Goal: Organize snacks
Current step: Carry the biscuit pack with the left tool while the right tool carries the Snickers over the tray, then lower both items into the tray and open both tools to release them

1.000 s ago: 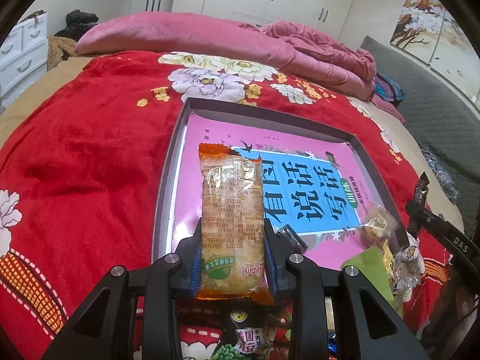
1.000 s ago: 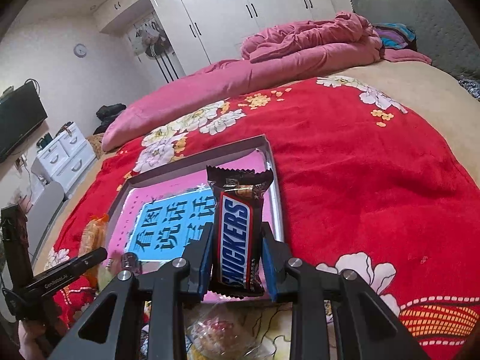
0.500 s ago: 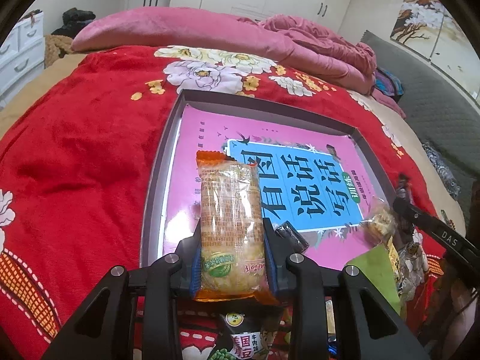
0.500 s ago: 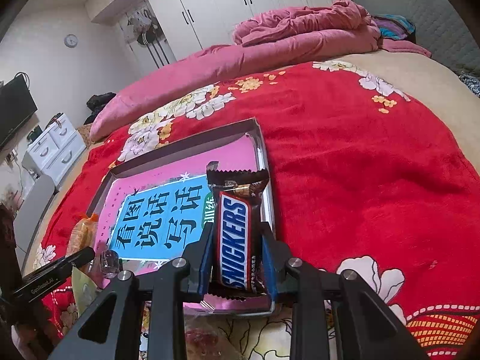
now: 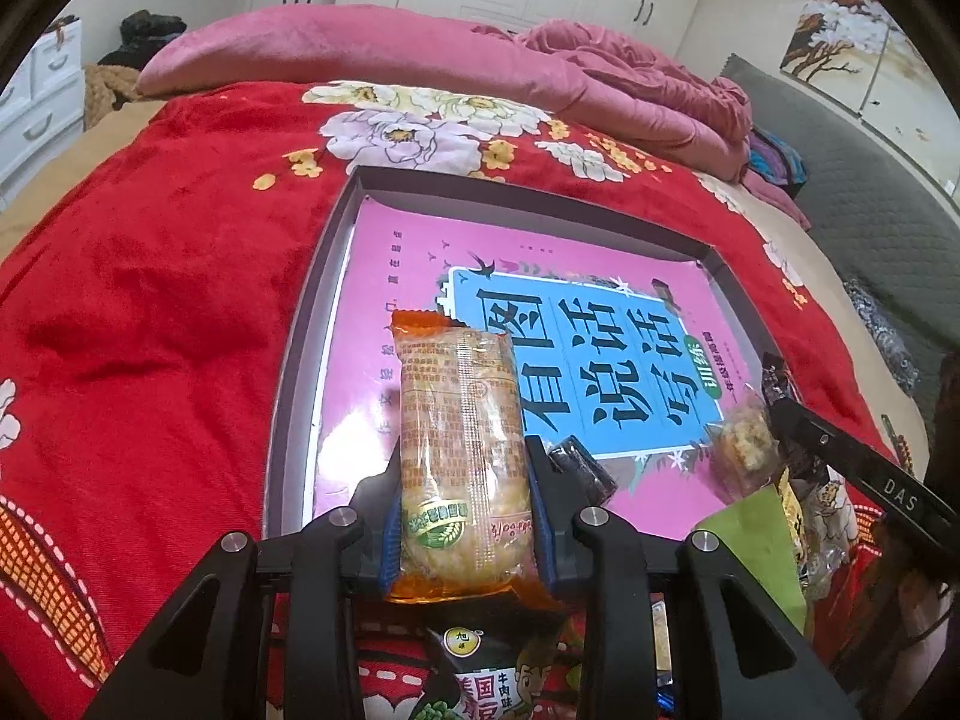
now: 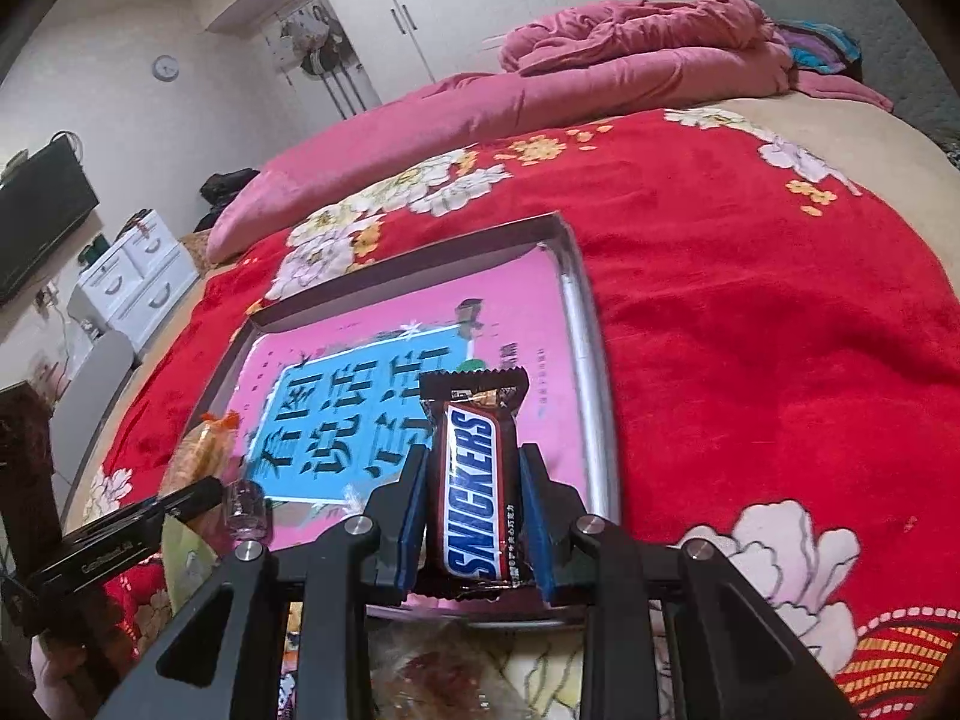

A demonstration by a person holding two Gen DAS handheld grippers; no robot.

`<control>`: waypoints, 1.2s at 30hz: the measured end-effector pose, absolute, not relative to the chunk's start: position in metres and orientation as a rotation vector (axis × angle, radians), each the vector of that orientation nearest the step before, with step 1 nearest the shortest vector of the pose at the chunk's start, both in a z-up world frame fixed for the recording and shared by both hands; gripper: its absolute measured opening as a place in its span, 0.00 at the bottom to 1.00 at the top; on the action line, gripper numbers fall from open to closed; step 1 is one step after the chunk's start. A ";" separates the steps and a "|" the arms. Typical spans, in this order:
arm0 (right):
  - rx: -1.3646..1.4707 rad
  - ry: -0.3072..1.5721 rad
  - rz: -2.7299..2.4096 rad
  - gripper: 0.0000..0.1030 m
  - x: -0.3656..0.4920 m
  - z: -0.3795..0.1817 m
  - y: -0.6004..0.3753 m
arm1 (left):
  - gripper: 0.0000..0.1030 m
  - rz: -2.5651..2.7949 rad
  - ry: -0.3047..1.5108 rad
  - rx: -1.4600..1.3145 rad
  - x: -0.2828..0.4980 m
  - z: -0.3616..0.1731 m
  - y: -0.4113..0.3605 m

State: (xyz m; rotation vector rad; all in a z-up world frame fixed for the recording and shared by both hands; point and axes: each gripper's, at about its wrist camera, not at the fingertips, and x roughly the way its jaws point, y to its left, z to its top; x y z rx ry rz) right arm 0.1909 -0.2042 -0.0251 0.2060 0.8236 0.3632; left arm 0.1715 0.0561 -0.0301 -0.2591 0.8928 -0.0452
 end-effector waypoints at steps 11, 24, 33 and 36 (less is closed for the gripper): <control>0.151 0.819 0.295 0.29 0.194 -0.025 -0.205 | 0.34 -0.041 0.894 -0.252 0.173 -0.030 0.056; 0.153 0.804 0.280 0.35 0.196 -0.023 -0.210 | 0.34 -0.031 0.893 -0.267 0.175 -0.030 0.059; 0.138 0.782 0.292 0.39 0.191 -0.018 -0.208 | 0.34 -0.031 0.895 -0.294 0.175 -0.031 0.064; 0.136 0.779 0.290 0.42 0.190 -0.017 -0.208 | 0.35 -0.030 0.891 -0.294 0.175 -0.030 0.065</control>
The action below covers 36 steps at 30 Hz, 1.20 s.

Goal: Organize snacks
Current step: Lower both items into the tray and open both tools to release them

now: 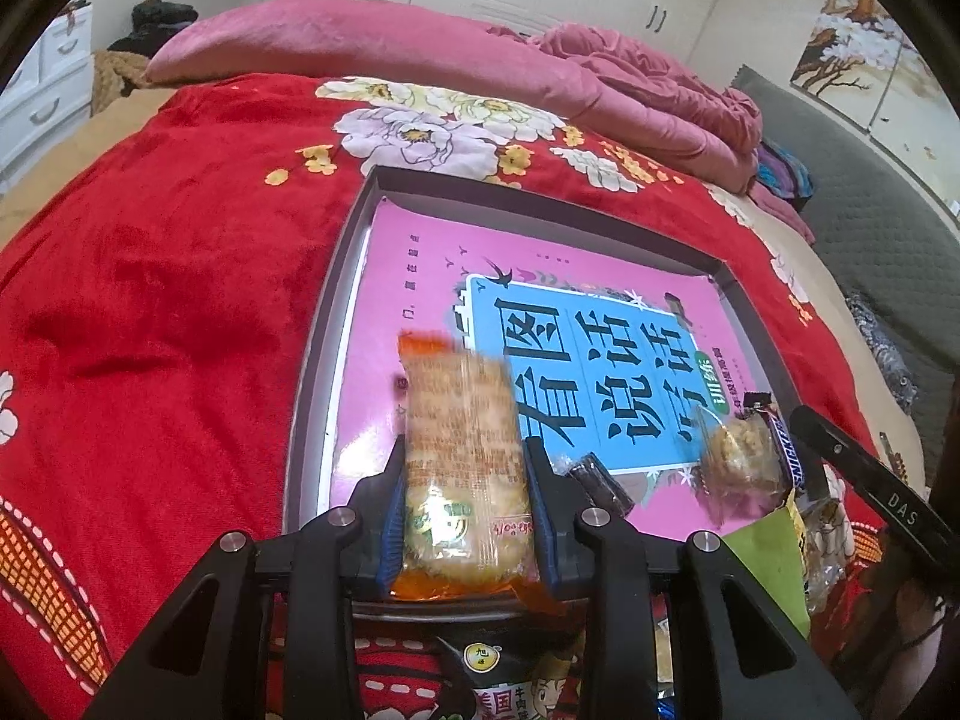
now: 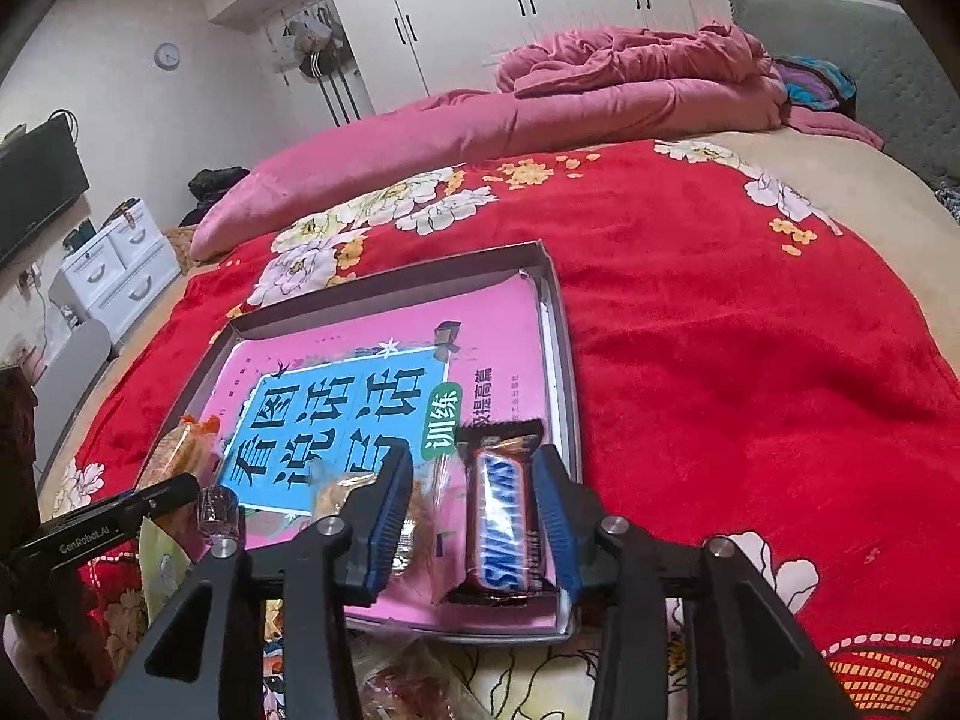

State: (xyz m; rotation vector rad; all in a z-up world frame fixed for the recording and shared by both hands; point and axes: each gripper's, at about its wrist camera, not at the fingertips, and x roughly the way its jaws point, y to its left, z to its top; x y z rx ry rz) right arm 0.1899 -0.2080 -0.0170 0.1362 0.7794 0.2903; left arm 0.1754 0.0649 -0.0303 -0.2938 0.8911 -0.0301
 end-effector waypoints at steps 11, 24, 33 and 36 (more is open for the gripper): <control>0.136 0.780 0.288 0.45 0.190 -0.016 -0.208 | 0.43 -0.022 0.882 -0.292 0.175 -0.028 0.067; 0.140 0.759 0.293 0.50 0.187 -0.012 -0.213 | 0.62 -0.016 0.856 -0.293 0.173 -0.022 0.070; 0.147 0.725 0.298 0.57 0.182 -0.005 -0.215 | 0.71 -0.034 0.809 -0.290 0.166 -0.012 0.071; 0.151 0.718 0.299 0.57 0.181 -0.003 -0.217 | 0.72 -0.040 0.803 -0.278 0.164 -0.011 0.070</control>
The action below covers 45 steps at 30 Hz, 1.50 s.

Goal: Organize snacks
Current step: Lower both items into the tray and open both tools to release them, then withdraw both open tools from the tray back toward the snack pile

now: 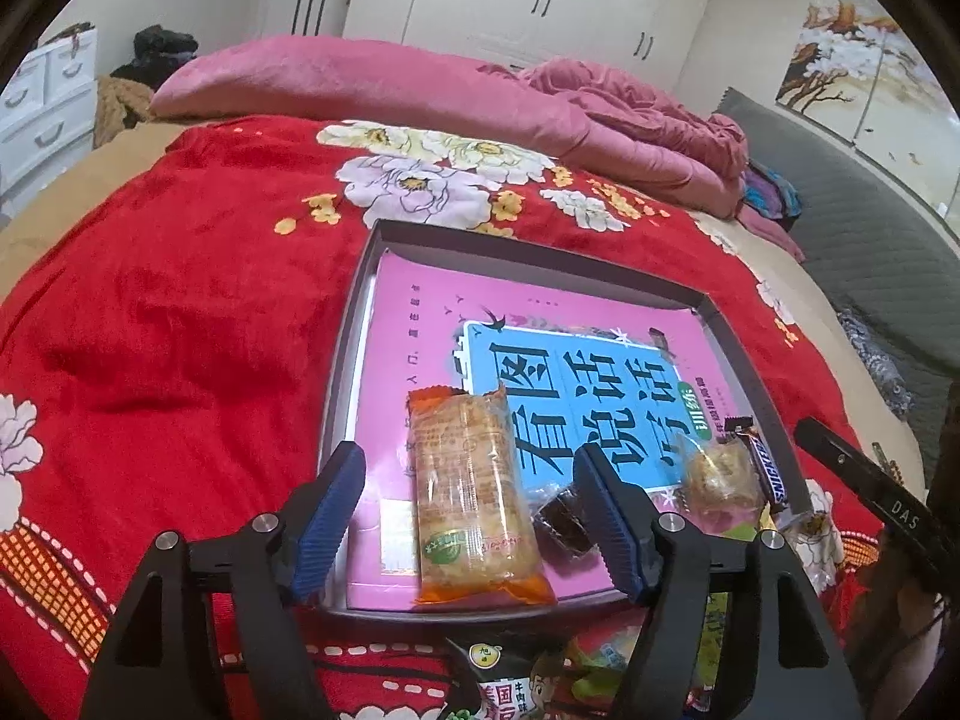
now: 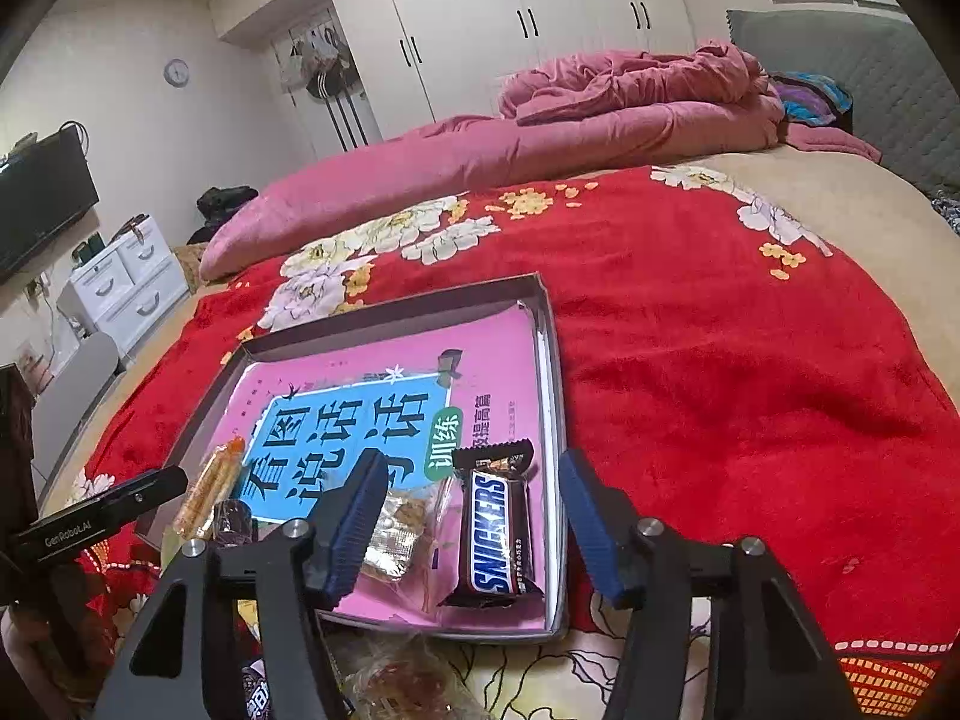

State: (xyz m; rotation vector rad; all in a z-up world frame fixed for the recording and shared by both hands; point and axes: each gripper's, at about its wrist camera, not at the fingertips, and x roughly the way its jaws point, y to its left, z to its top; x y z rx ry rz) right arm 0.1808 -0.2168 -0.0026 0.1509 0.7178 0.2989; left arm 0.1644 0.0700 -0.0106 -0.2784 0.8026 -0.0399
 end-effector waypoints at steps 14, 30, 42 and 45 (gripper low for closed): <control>0.137 0.683 0.338 0.65 0.166 0.007 -0.213 | 0.76 -0.030 0.756 -0.250 0.150 0.001 0.070; 0.111 0.675 0.351 0.70 0.147 0.013 -0.206 | 0.77 -0.056 0.744 -0.203 0.126 0.010 0.056; 0.110 0.674 0.362 0.73 0.131 0.016 -0.207 | 0.77 -0.086 0.751 -0.193 0.112 0.012 0.045; 0.114 0.679 0.362 0.73 0.128 0.015 -0.208 | 0.77 -0.091 0.755 -0.183 0.109 0.012 0.042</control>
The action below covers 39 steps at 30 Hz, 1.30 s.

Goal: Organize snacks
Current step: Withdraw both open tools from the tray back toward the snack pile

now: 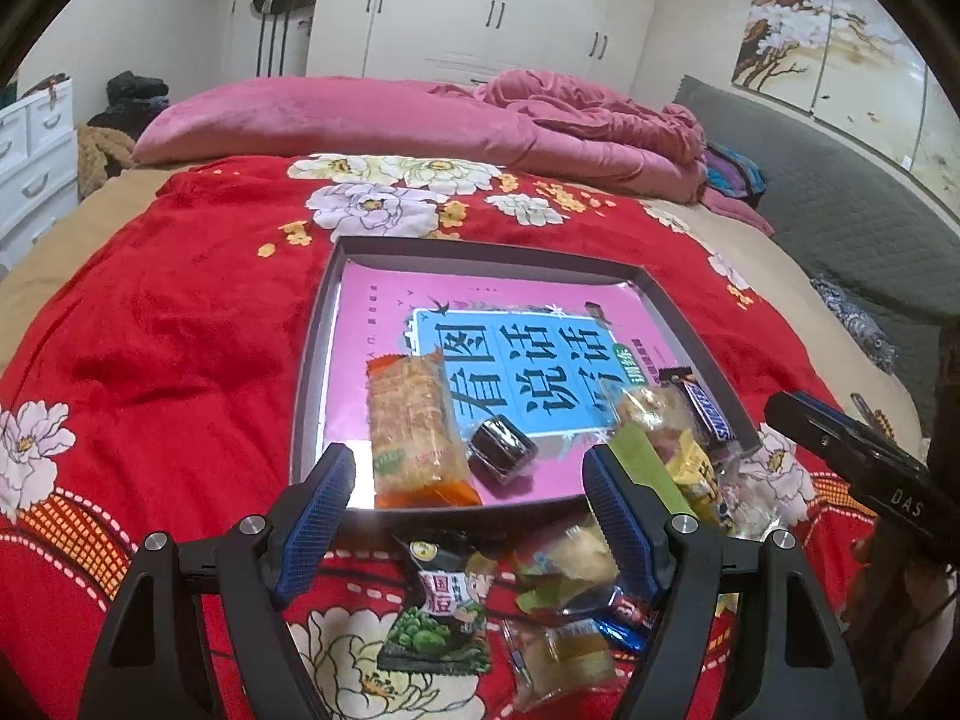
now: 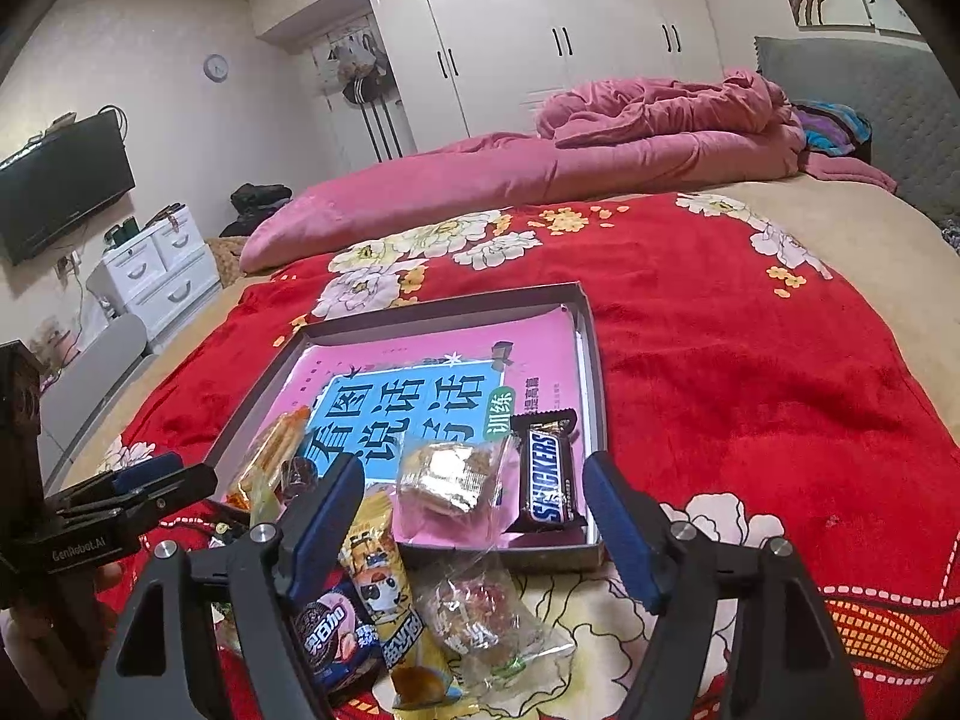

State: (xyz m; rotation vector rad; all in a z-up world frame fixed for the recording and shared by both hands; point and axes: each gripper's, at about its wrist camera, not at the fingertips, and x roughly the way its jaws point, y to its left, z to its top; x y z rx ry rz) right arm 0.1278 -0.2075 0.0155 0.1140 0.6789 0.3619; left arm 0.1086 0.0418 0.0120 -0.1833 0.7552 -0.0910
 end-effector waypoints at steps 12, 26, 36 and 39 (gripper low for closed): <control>0.106 0.690 0.352 0.73 0.120 0.015 -0.208 | 0.77 -0.087 0.763 -0.165 0.099 0.013 0.038; 0.094 0.715 0.335 0.73 0.111 0.011 -0.209 | 0.77 -0.098 0.796 -0.125 0.086 0.009 0.028; 0.104 0.737 0.321 0.73 0.105 0.009 -0.213 | 0.77 -0.102 0.815 -0.119 0.077 0.008 0.024; 0.106 0.739 0.321 0.73 0.102 0.009 -0.214 | 0.77 -0.107 0.824 -0.107 0.074 0.007 0.020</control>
